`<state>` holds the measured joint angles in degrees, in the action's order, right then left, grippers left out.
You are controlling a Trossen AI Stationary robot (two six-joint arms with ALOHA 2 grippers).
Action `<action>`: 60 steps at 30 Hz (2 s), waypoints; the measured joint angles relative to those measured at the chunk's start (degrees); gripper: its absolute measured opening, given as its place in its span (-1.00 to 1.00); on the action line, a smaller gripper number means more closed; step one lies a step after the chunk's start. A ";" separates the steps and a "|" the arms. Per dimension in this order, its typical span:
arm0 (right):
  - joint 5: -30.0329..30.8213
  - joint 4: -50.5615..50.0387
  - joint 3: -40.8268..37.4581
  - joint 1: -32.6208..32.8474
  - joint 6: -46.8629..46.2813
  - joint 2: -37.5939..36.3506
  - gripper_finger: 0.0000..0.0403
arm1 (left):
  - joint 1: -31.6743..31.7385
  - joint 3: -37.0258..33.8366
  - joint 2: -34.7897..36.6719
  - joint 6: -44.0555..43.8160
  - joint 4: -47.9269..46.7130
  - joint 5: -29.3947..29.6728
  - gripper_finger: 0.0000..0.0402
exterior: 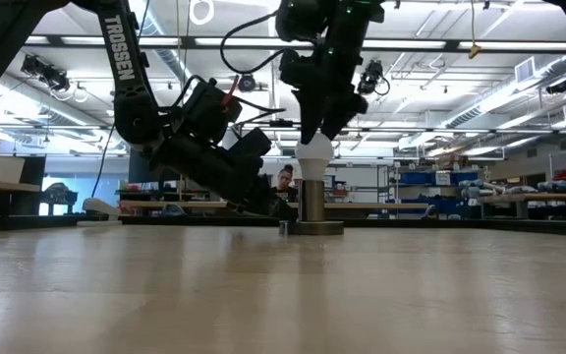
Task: Screw lightbulb
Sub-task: Remove the white lightbulb from the gold lamp
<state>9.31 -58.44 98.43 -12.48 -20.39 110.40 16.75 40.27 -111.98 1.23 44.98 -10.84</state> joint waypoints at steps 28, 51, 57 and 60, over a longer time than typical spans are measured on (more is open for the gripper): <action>1.54 -2.04 -0.13 0.13 -16.87 -3.75 0.57 | -0.02 0.00 0.02 -0.01 -0.23 -0.39 -1.00; 6.46 0.92 -0.09 2.15 -11.52 0.93 0.41 | -0.15 0.01 0.02 -0.01 -0.23 -0.80 -1.00; 1.48 1.27 0.02 0.05 13.67 0.84 0.18 | -0.15 0.00 0.00 -0.01 -0.16 -0.80 -1.00; -1.54 1.22 0.02 -1.13 27.14 0.72 0.16 | -0.24 0.00 0.00 -0.01 -0.17 -0.74 -1.00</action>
<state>7.78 -57.22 98.45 -13.61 6.75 111.12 16.51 40.27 -111.98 1.22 44.81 -11.57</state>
